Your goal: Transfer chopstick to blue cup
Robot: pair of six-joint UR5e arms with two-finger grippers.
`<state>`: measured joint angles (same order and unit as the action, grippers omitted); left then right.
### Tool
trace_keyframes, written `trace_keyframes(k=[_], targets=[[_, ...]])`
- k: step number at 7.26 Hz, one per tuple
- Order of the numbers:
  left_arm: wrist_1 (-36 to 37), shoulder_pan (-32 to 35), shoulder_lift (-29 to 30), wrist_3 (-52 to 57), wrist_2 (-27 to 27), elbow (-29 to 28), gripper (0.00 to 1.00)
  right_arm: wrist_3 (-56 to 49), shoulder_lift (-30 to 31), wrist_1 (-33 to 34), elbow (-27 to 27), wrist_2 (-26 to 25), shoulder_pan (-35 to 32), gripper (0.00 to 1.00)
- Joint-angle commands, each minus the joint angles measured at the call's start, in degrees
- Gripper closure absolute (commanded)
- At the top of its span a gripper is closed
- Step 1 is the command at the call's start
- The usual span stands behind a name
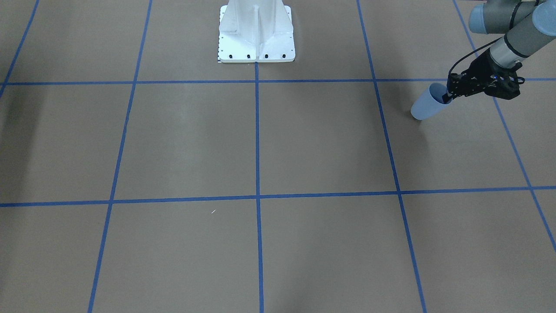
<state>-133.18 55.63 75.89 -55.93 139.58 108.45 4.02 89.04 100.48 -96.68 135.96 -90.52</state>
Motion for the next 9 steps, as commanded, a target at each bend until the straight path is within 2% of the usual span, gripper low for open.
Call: trace_keyframes(k=[1,3,4,5,7,8,9], targets=[[16.09,2.11,11.49,-0.58,2.1,2.37,1.0,0.02,-0.01,0.07,0.0,1.49,-0.01,0.0],[40.67,1.68,33.5,-0.94,0.35,0.72,1.0,0.02,-0.27,0.07,0.17,1.86,-0.01,0.0],[49.85,-0.06,45.72,-1.28,-5.23,-3.99,1.0,0.02,-0.09,0.07,0.44,1.86,-0.01,0.0],[50.9,-4.87,52.63,-5.46,-8.24,-9.69,1.0,0.02,-0.01,0.07,0.44,2.03,-0.01,0.0],[46.54,-10.25,63.55,-14.17,-13.09,-21.91,1.0,-0.06,0.08,-0.02,0.44,3.0,-0.01,0.0],[45.21,-11.67,67.25,-15.51,-14.76,-26.75,1.0,-0.07,0.08,-0.02,0.35,3.0,-0.01,0.0],[43.72,-13.95,68.07,-16.22,-16.95,-29.24,1.0,-0.15,0.08,-0.02,0.18,3.0,-0.01,0.0]])
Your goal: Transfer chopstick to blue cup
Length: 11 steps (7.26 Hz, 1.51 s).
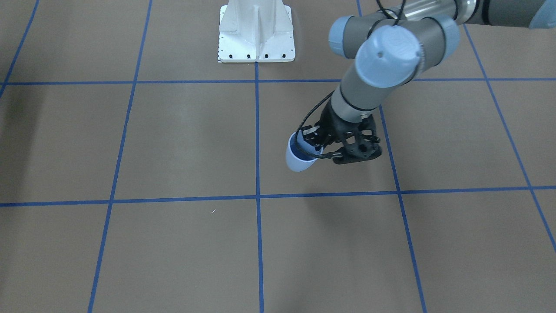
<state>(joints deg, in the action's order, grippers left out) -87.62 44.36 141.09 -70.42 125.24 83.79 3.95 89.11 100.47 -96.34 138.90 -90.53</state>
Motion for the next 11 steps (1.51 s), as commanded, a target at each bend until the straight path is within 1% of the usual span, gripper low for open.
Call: trace_keyframes(k=[1,2,4,5,6,7,8,10,11], targets=[[-4.64,-4.36,2.53,-1.83,-4.37,-6.25,1.0,-0.08,0.01,-0.01,-0.26,0.06,0.0,0.0],[-5.53,-5.24,2.79,-1.66,-4.39,-7.05,1.0,-0.08,0.01,-0.01,-0.34,0.06,0.0,0.0],[-5.72,-6.04,2.26,-1.83,-4.3,-6.71,1.0,-0.08,0.01,-0.01,-0.08,0.06,0.0,0.0],[-5.72,-6.57,2.18,-1.66,-4.3,-6.71,0.98,-0.17,0.01,-0.01,0.01,0.06,0.0,0.0],[-5.72,-6.57,2.26,-1.74,-4.3,-6.71,0.65,-0.17,0.01,-0.01,0.09,-0.03,0.0,0.0],[-5.63,-6.57,2.26,-1.66,-4.39,-6.62,0.23,-0.17,-0.08,-0.01,0.18,-0.03,0.0,0.0],[-5.63,-6.57,2.18,-1.39,-4.48,-6.18,0.02,-0.34,-0.08,-0.01,0.1,-0.03,0.0,0.0],[-5.19,-5.18,1.48,-1.57,-5.18,-1.55,0.02,-0.95,-0.52,-0.1,0.01,-0.03,-0.09,0.0],[-4.84,-2.64,1.04,-1.39,-4.66,0.92,0.02,-3.74,-0.26,-0.19,0.01,-0.81,-1.48,0.0]])
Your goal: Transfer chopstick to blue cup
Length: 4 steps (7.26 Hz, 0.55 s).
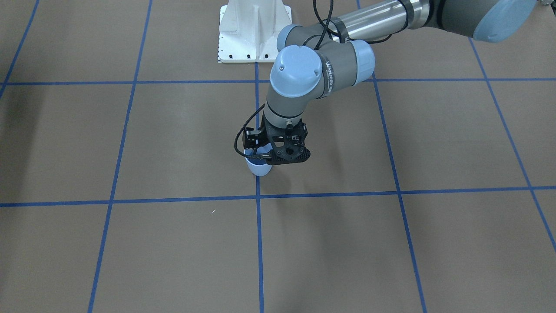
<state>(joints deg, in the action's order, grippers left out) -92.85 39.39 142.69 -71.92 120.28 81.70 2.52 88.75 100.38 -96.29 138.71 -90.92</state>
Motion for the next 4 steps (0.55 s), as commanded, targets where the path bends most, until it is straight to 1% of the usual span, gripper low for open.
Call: trace_keyframes(k=[1,2,3,4], targets=[[0.38,3.75,-2.22,0.2,0.48,5.72,0.02,-7.91,0.28,0.6,0.14,-1.76,-3.45,0.0],[0.38,4.46,-3.63,0.28,1.01,7.14,0.02,-9.27,2.37,0.52,0.14,-1.86,-5.22,0.0],[0.38,4.56,-3.73,0.28,1.27,7.16,0.02,-10.85,5.26,0.0,-0.29,-1.86,-6.54,0.0],[0.38,4.47,-3.73,0.2,1.19,7.16,0.02,-16.17,5.99,-0.01,0.57,-3.26,-6.73,0.0]])
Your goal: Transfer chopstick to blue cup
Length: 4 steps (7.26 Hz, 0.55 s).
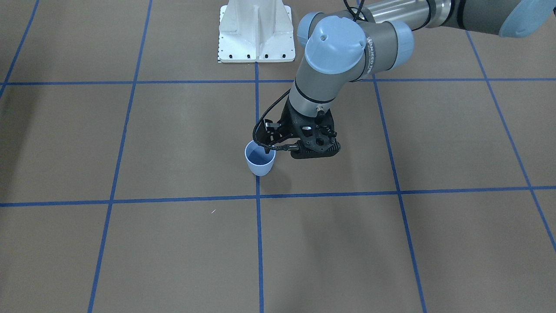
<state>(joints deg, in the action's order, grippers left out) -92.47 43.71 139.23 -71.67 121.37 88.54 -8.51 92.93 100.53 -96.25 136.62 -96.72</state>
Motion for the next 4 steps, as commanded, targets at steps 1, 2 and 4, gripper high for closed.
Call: trace_keyframes(k=[1,2,4], targets=[[0.01,0.14,-0.27,-0.05,0.1,0.5,0.02,-9.63,1.81,-0.25,2.11,-3.7,-0.84,0.0],[0.01,0.14,-0.62,-0.05,0.1,0.85,0.02,-10.64,1.29,-5.12,5.43,-4.16,-0.84,0.0],[0.01,0.14,-1.5,-0.05,0.1,1.2,0.02,-9.77,1.03,-18.57,11.68,-4.16,-0.84,0.0]])
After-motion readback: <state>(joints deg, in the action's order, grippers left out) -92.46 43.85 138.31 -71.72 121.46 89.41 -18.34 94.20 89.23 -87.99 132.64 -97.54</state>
